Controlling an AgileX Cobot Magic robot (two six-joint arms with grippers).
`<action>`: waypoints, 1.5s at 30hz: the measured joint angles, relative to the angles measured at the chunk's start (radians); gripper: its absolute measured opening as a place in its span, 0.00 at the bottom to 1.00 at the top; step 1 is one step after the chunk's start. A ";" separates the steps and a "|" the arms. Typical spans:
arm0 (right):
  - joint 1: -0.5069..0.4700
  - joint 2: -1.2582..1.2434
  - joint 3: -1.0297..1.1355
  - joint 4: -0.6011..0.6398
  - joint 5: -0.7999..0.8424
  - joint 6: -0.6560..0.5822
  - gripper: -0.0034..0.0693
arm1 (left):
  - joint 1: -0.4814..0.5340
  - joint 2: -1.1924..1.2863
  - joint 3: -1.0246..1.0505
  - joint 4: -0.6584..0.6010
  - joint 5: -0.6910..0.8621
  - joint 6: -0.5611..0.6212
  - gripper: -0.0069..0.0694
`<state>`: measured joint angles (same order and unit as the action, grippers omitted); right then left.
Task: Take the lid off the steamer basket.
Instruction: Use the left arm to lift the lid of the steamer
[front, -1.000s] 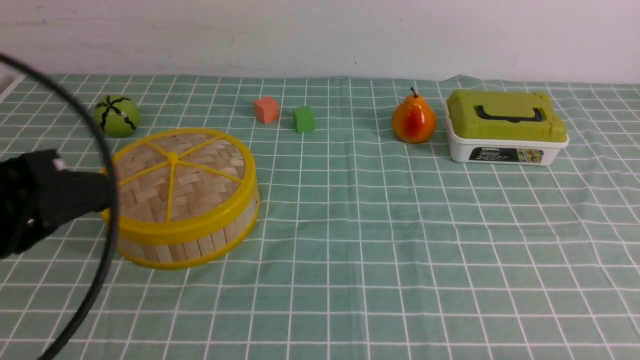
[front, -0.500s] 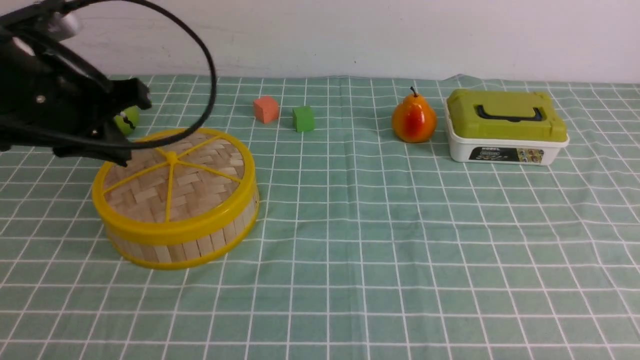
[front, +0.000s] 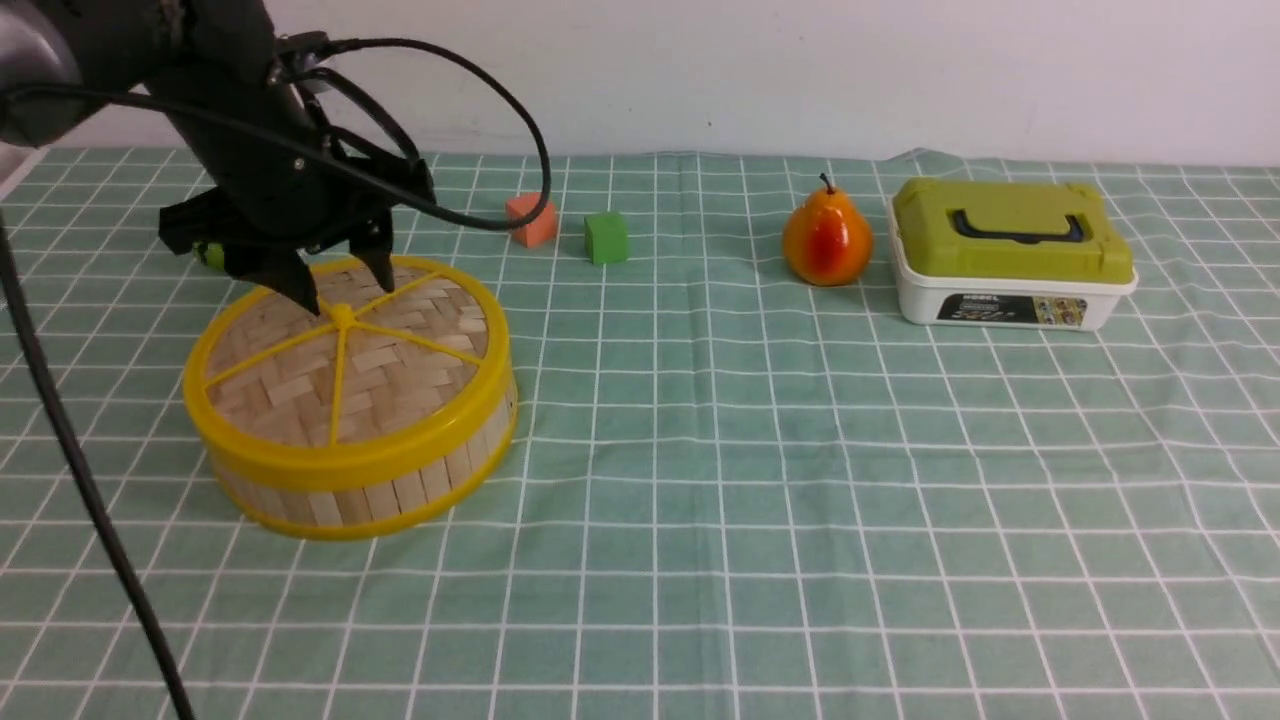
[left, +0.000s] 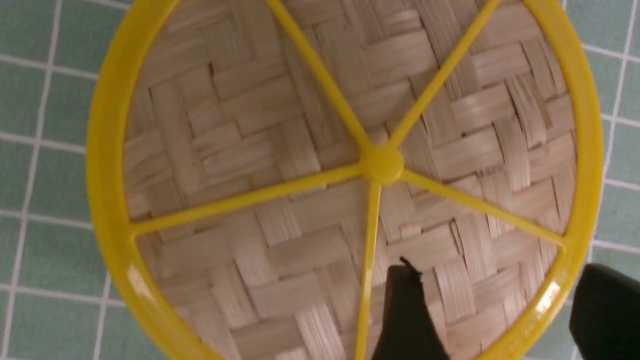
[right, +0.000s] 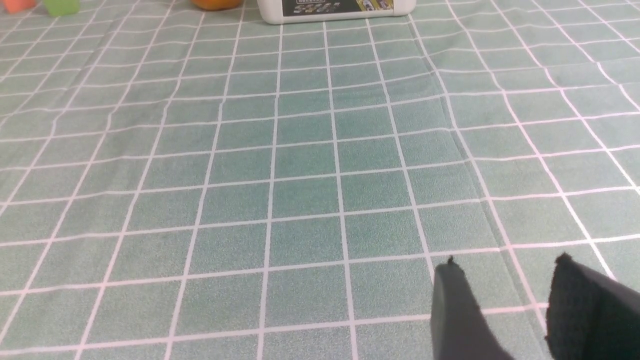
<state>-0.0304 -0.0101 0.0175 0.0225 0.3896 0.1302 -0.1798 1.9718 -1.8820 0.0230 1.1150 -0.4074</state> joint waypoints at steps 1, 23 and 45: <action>0.000 0.000 0.000 0.000 0.000 0.000 0.38 | 0.000 0.015 -0.010 0.004 0.005 0.002 0.66; 0.000 0.000 0.000 0.000 0.000 0.000 0.38 | 0.000 0.172 -0.128 0.128 0.042 0.021 0.53; 0.000 0.000 0.000 0.000 0.000 0.000 0.38 | 0.000 0.193 -0.141 0.127 0.041 0.021 0.40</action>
<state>-0.0304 -0.0101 0.0175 0.0225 0.3896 0.1302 -0.1798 2.1647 -2.0232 0.1503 1.1555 -0.3860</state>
